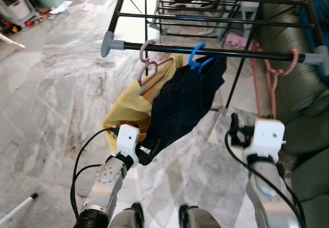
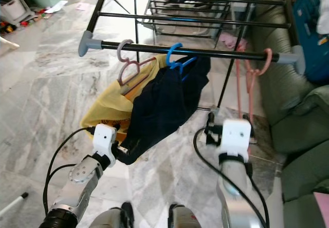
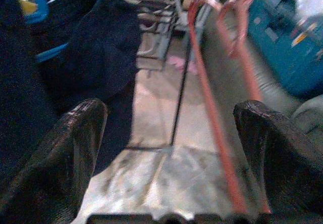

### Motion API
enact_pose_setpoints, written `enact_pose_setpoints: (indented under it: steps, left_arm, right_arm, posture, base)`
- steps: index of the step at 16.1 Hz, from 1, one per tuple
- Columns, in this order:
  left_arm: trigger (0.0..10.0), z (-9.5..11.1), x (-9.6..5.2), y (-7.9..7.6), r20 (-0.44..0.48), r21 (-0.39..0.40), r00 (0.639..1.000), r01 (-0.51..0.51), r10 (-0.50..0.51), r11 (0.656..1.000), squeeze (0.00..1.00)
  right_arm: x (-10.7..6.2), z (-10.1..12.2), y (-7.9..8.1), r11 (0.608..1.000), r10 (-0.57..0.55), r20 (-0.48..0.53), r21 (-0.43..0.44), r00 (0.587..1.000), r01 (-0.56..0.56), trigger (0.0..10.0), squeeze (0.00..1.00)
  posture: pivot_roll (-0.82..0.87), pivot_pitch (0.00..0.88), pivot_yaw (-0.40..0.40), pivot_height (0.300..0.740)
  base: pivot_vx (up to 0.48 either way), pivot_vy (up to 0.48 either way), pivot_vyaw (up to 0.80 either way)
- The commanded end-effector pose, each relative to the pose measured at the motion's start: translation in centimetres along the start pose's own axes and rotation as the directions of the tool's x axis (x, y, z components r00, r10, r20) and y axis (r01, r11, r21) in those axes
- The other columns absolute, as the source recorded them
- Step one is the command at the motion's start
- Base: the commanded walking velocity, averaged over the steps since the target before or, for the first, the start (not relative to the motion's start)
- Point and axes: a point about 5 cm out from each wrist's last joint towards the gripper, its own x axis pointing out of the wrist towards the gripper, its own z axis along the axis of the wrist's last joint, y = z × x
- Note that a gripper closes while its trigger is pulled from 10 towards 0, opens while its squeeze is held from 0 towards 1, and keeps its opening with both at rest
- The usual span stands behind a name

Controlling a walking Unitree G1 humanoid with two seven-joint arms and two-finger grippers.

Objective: Hang hanger

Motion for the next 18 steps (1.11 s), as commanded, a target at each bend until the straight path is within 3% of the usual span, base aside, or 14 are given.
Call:
enact_pose_setpoints:
  steps: [1,5,6,8,10,14,18]
  left_arm:
    - [10.0,-0.2,-0.3,0.3,-0.004,0.008,1.000,-0.025,0.025,1.000,0.00]
    - [10.0,-0.5,-1.4,0.3,-0.022,0.087,0.999,-0.047,0.049,0.995,0.00]
    - [10.0,-1.1,-1.7,0.4,-0.034,0.105,0.998,-0.042,0.046,0.994,0.00]
    - [10.0,-1.6,-1.9,1.2,-0.054,0.114,0.994,-0.090,0.097,0.989,0.00]
    - [10.0,-2.2,-2.2,2.9,-0.090,0.111,0.970,-0.215,0.226,0.970,0.00]
    - [10.0,-3.4,-2.8,2.9,-0.122,0.142,0.961,-0.232,0.250,0.962,0.00]
    - [10.0,-5.3,-3.5,3.0,-0.187,0.175,0.941,-0.250,0.281,0.952,0.00]
  right_arm:
    - [-0.4,0.3,-0.1,1.000,0.019,0.002,0.017,1.000,-0.019,10.0,0.00]
    - [-2.4,-1.9,-0.6,0.996,0.017,-0.096,-0.083,0.995,-0.025,10.0,0.00]
    - [-2.7,-3.2,-0.5,0.996,0.031,-0.135,-0.076,0.990,-0.042,10.0,0.00]
    - [-2.9,-4.6,0.3,0.994,0.111,-0.191,0.028,0.975,-0.107,10.0,0.00]
    - [-2.5,-5.2,1.3,0.979,0.203,-0.203,0.014,0.958,-0.205,10.0,0.00]
    - [-1.9,-6.3,1.3,0.975,0.219,-0.241,0.026,0.945,-0.219,10.0,0.00]
    - [-2.5,-8.5,1.6,0.961,0.261,-0.316,0.001,0.912,-0.275,10.0,0.00]
  posture:
    - [-0.20,0.217,0.060,0.740]
    - [-0.22,0.245,0.073,0.740]
    - [-0.20,0.229,0.065,0.740]
    - [-0.18,0.210,0.051,0.740]
    - [-0.14,0.204,0.038,0.740]
    - [-0.14,0.214,0.011,0.740]
    - [-0.15,0.207,0.018,0.740]
  base:
    - [0.000,0.000,0.00]
    - [0.000,0.000,0.00]
    - [0.000,0.000,0.00]
    - [0.000,0.000,0.00]
    - [0.000,0.000,0.00]
    - [0.000,0.000,0.00]
    - [0.000,0.000,0.00]
